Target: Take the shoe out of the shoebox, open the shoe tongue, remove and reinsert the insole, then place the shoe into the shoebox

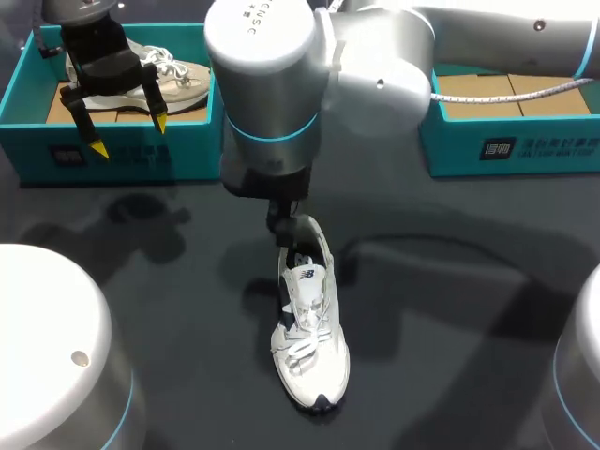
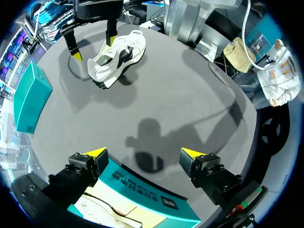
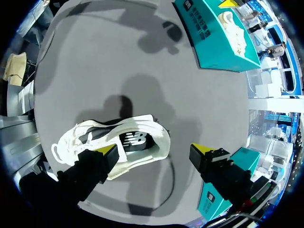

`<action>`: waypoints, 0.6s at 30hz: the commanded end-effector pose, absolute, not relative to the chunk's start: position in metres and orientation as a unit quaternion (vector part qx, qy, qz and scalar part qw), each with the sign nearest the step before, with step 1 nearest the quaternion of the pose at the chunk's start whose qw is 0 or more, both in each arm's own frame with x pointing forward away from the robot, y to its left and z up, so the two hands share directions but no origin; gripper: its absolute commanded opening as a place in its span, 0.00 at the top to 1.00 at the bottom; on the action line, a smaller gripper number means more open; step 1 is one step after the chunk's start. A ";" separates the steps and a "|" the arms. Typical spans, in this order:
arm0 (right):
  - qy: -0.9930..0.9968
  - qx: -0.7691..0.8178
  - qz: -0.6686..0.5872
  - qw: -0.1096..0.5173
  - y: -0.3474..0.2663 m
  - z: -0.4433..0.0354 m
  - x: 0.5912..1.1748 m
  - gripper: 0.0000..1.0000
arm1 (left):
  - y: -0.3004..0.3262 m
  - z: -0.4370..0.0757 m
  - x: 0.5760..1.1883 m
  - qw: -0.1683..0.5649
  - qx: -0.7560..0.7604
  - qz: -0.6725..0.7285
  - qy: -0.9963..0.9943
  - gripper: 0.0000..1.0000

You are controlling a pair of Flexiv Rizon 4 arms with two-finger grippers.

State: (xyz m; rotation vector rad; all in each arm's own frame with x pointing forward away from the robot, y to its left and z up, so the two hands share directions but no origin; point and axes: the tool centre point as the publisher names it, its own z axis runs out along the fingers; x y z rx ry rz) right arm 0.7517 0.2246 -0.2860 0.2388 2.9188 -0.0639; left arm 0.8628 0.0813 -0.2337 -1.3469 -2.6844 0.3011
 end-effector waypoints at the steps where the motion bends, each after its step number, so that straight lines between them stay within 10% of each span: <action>1: 0.991 0.080 -0.018 0.105 0.221 -0.301 0.759 0.00 | 0.082 -0.234 0.862 0.061 -0.446 0.098 -0.888 0.00; 18: 0.994 0.043 -0.012 0.104 0.211 -0.343 0.778 0.00 | 0.082 -0.234 0.862 0.061 -0.446 0.098 -0.888 0.00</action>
